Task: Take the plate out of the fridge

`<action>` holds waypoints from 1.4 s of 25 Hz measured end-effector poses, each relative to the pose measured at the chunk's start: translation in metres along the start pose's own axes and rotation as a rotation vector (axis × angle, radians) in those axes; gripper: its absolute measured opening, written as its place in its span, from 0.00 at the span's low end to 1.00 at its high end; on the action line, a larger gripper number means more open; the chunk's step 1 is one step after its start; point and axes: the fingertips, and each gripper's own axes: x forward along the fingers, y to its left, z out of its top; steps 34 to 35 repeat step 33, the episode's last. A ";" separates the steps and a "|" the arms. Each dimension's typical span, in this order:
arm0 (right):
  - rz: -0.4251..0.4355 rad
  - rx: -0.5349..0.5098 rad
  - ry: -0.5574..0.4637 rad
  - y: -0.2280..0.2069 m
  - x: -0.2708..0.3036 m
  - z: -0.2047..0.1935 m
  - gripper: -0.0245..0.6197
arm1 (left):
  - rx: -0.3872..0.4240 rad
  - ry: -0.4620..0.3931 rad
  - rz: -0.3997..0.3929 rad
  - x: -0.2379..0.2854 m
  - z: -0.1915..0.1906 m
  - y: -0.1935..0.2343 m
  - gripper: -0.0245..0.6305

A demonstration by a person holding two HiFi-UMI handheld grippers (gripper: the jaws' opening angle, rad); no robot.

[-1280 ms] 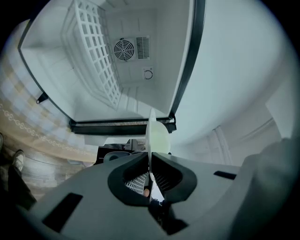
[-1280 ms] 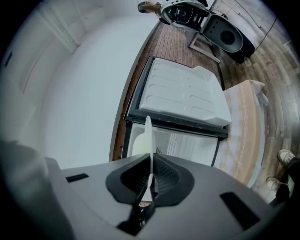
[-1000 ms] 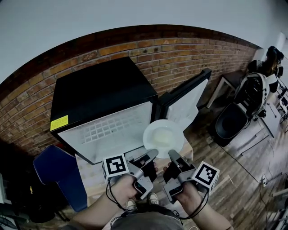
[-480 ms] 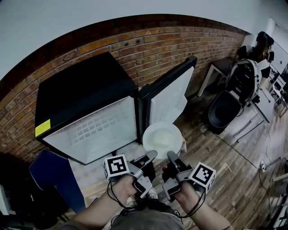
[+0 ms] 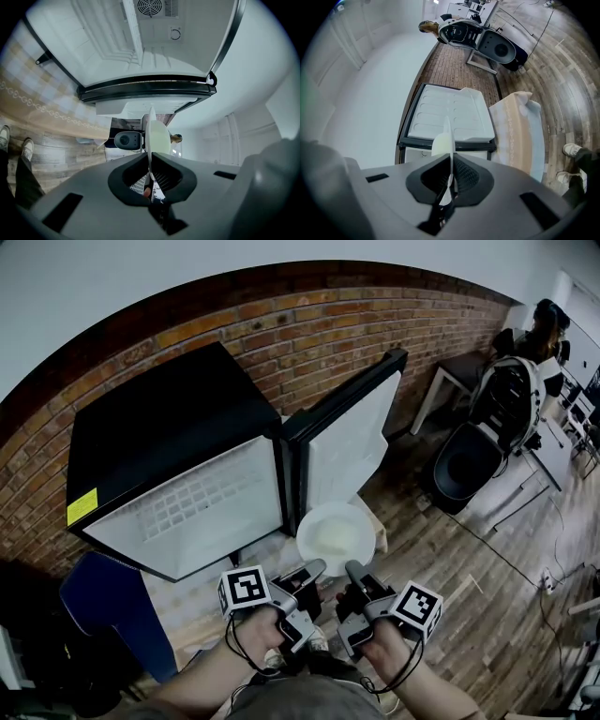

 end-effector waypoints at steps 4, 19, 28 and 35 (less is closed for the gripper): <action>0.006 0.003 0.005 0.000 0.002 0.000 0.09 | -0.003 -0.003 0.003 0.000 0.001 0.001 0.08; 0.020 0.021 0.002 0.000 -0.001 0.004 0.09 | 0.010 0.000 0.003 0.004 -0.001 -0.002 0.08; 0.027 0.023 0.011 0.002 0.000 0.003 0.09 | 0.017 -0.001 0.005 0.003 0.000 -0.004 0.08; 0.030 0.016 0.013 0.003 0.001 0.003 0.09 | 0.015 -0.001 0.005 0.002 0.000 -0.006 0.08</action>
